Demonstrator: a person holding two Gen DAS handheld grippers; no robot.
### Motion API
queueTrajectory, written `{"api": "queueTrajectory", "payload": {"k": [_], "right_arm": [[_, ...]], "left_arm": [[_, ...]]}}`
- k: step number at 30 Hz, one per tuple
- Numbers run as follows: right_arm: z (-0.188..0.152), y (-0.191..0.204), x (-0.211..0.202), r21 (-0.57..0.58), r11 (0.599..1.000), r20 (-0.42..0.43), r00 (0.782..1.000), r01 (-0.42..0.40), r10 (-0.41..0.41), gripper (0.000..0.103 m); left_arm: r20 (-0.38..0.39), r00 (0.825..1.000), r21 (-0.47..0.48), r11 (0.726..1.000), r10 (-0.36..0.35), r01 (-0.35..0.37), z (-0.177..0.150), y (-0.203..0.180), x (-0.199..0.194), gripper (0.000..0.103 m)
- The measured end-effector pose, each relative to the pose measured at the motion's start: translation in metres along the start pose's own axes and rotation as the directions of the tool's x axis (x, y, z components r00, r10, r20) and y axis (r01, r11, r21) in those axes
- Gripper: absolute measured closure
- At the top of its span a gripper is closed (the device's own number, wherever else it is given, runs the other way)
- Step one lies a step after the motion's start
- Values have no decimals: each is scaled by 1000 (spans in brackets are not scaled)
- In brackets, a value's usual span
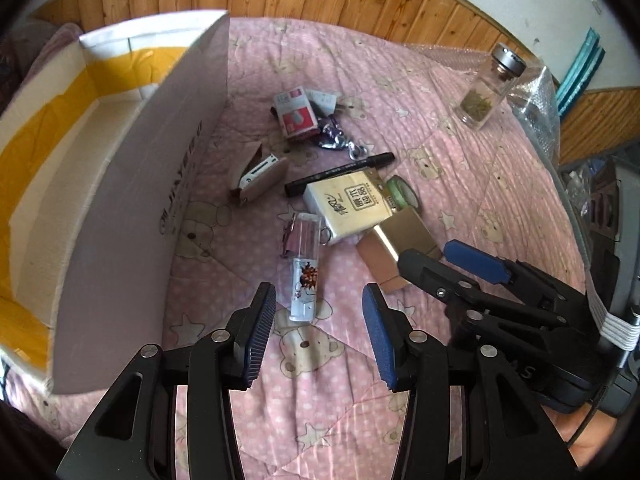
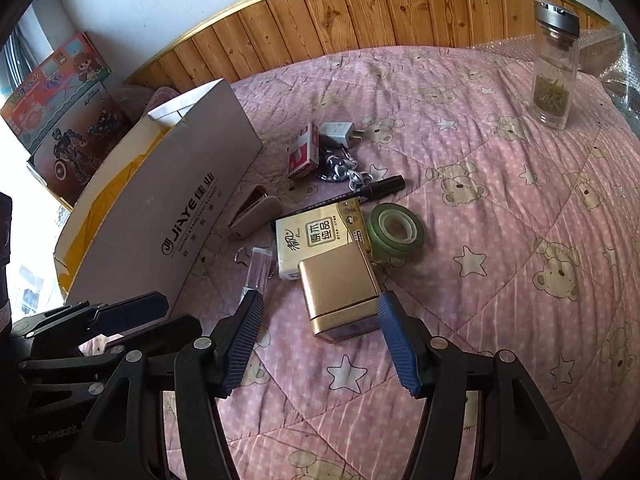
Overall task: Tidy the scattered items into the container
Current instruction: 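Move left tool toward the clear flower vial while right tool approaches the gold tin, then close left tool on the clear vial while right tool grasps the gold tin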
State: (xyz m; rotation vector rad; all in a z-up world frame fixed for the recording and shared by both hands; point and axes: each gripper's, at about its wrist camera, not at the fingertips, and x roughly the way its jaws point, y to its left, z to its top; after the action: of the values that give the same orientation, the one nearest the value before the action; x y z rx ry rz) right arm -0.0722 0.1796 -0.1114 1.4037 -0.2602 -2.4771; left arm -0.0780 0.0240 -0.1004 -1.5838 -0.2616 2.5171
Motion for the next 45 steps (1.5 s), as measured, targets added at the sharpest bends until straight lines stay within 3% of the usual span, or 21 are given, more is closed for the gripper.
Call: {"api": "queueTrajectory", "payload": {"k": [3, 7, 12, 16, 21, 33, 34, 36, 38, 41, 44, 45], "right_arm": [[0, -7, 8, 8, 1000, -15, 1000, 10, -10, 43], [1, -13, 17, 27, 1000, -31, 1000, -4, 5, 53], [4, -14, 22, 39, 999, -30, 999, -27, 28, 53], [6, -15, 27, 54, 997, -25, 998, -49, 50, 51], [8, -13, 31, 52, 996, -24, 997, -73, 75, 51], [7, -11, 19, 85, 990, -21, 993, -111, 113, 53], [7, -10, 18, 83, 990, -15, 993, -116, 118, 77], [9, -9, 13, 82, 989, -13, 992, -123, 125, 94], [8, -9, 12, 71, 992, -16, 994, -106, 107, 94], [5, -11, 13, 58, 995, -19, 997, -79, 80, 87], [2, -10, 10, 19, 997, -8, 997, -79, 79, 69], [1, -8, 10, 8, 996, -6, 996, -86, 86, 57]], "left_arm": [[-25, 1000, -14, 1000, -5, 5, 2, 5, 19, 55], [-35, 999, -61, 998, 7, -10, 3, 11, 40, 55], [-47, 999, -61, 998, 16, -19, 2, 14, 59, 58], [1, 999, -19, 999, 44, -44, 2, 11, 62, 61], [11, 998, -11, 998, 61, -61, 3, 14, 64, 84], [17, 999, -5, 999, 34, -34, -6, 10, 41, 85], [19, 999, -5, 999, 35, -35, -6, 9, 39, 85], [25, 999, -4, 999, 36, -35, -6, 7, 33, 85], [28, 999, -5, 999, 40, -40, -7, 5, 30, 85], [28, 999, -18, 999, 42, -42, -9, 6, 25, 85], [34, 999, -27, 999, 40, -39, -12, 10, 18, 85], [34, 999, -28, 999, 41, -40, -13, 11, 16, 85]]}}
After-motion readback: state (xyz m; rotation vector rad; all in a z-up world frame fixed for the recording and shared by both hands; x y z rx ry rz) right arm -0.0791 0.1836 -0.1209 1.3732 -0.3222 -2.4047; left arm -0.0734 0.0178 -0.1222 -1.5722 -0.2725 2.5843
